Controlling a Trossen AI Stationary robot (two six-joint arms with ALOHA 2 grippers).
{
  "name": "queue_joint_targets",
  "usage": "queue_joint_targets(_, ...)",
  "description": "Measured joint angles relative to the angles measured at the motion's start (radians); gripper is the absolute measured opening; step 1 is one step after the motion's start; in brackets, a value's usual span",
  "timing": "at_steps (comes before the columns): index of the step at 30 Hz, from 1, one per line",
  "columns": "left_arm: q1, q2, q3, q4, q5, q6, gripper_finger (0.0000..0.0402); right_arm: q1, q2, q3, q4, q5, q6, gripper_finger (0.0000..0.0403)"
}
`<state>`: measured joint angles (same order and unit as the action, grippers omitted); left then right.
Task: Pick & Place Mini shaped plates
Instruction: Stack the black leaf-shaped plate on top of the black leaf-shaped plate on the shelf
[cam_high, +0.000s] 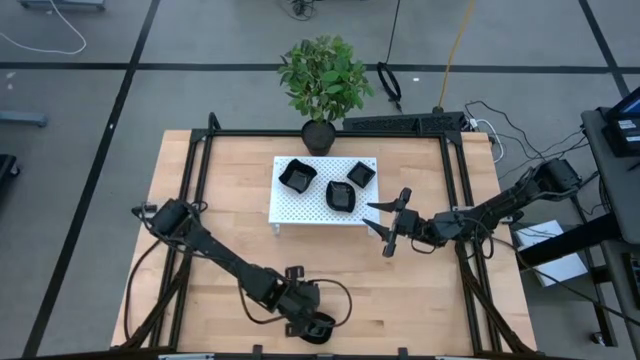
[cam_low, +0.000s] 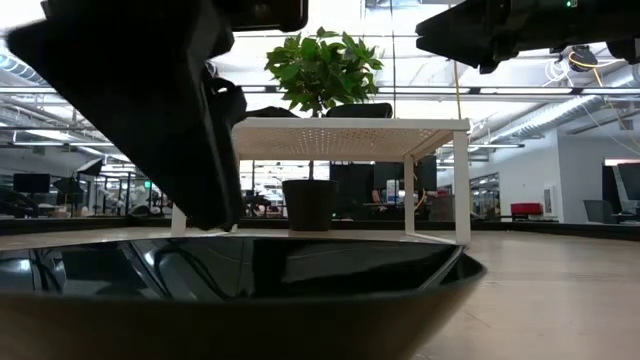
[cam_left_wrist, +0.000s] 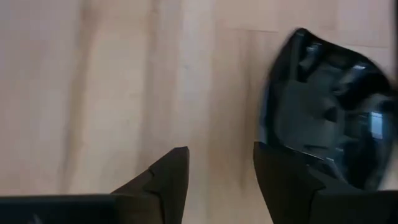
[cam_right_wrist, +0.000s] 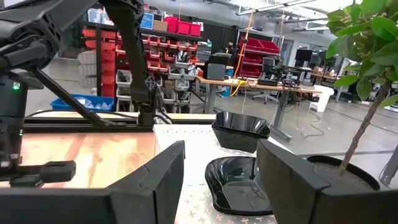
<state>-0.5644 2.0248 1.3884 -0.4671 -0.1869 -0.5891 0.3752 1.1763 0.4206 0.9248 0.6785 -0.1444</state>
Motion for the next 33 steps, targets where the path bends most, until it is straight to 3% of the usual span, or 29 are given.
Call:
queue_joint_targets(8, 0.000, -0.001, 0.000, 0.030, 0.110, 0.004, 0.0176, 0.000, 0.000, 0.000, -0.002, 0.000, -0.007, 0.0188)
queue_joint_targets(18, 0.007, 0.051, 0.000, 0.080, 0.112, 0.008, 0.0155, 0.000, 0.000, 0.000, -0.003, -0.001, 0.005, 0.0184)
queue_joint_targets(23, 0.010, 0.051, 0.000, 0.081, 0.118, 0.029, 0.0110, 0.000, 0.000, 0.000, -0.003, 0.000, 0.003, 0.0184)
queue_joint_targets(29, 0.021, 0.050, 0.001, 0.089, 0.196, 0.036, 0.0016, 0.000, 0.000, 0.000, -0.010, 0.000, 0.002, 0.0183)
queue_joint_targets(33, 0.024, 0.050, 0.001, 0.132, 0.209, 0.048, 0.0007, 0.000, 0.000, 0.000, -0.036, 0.000, 0.002, 0.0181)
